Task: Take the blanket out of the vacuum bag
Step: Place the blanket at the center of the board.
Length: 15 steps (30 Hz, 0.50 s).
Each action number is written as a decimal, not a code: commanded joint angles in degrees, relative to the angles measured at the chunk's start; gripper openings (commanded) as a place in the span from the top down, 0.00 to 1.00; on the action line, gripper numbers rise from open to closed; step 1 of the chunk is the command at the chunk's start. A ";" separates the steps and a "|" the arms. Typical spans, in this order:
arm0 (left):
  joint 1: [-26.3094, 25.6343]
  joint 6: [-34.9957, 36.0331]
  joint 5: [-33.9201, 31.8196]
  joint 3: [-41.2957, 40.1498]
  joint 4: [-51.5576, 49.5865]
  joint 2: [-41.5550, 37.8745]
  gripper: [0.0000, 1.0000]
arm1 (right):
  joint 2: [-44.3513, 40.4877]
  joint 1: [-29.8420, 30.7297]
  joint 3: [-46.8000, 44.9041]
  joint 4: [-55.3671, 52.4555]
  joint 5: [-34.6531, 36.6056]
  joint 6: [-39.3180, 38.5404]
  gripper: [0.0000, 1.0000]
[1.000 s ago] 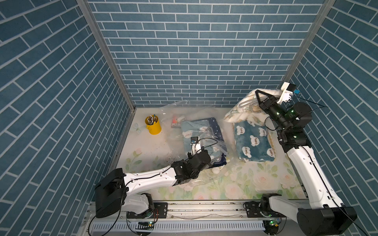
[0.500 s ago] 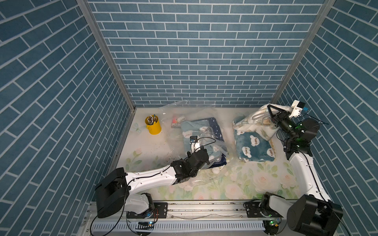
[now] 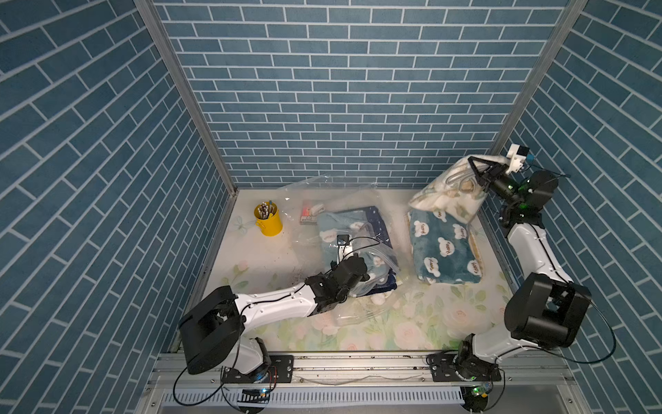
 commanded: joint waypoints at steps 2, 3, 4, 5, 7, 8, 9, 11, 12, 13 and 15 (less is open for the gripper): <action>0.50 1.78 0.96 1.43 -0.23 -0.68 1.00 | -5.49 0.00 -1.65 -2.29 1.59 -1.77 1.00; 0.48 1.67 0.93 1.18 -0.14 -0.88 1.00 | -8.06 0.20 -6.81 -2.80 3.24 -1.66 1.00; 0.53 1.53 1.10 0.81 0.01 -1.15 1.00 | -11.58 0.47 -13.89 -2.72 5.83 -1.52 1.00; 0.52 1.33 1.37 0.36 0.27 -1.43 1.00 | -15.50 0.85 -21.13 -2.79 8.75 -1.52 1.00; 0.49 0.70 1.99 -0.68 0.86 -1.84 1.00 | -22.84 0.97 -34.22 -3.61 15.03 -0.34 1.00; 0.56 0.25 2.17 -1.27 1.13 -2.05 1.00 | -26.39 0.97 -40.40 -1.69 17.51 1.06 1.00; 0.59 -0.04 2.52 -1.72 1.27 -2.38 1.00 | -28.95 1.01 -44.01 -2.49 19.38 1.54 1.00; 0.55 -0.57 2.83 -2.70 1.35 -3.00 1.00 | -34.01 1.23 -50.14 -5.76 23.93 2.29 1.00; 0.57 -0.74 2.98 -3.13 1.53 -3.33 1.00 | -35.53 1.33 -52.01 -6.69 25.24 2.82 1.00; 0.53 -1.10 2.92 -3.49 1.62 -3.66 1.00 | -36.71 1.41 -53.64 -6.99 26.09 3.38 1.00; 0.49 -1.30 3.13 -4.13 2.13 -4.37 1.00 | -37.48 1.41 -53.82 -8.78 26.20 2.70 1.00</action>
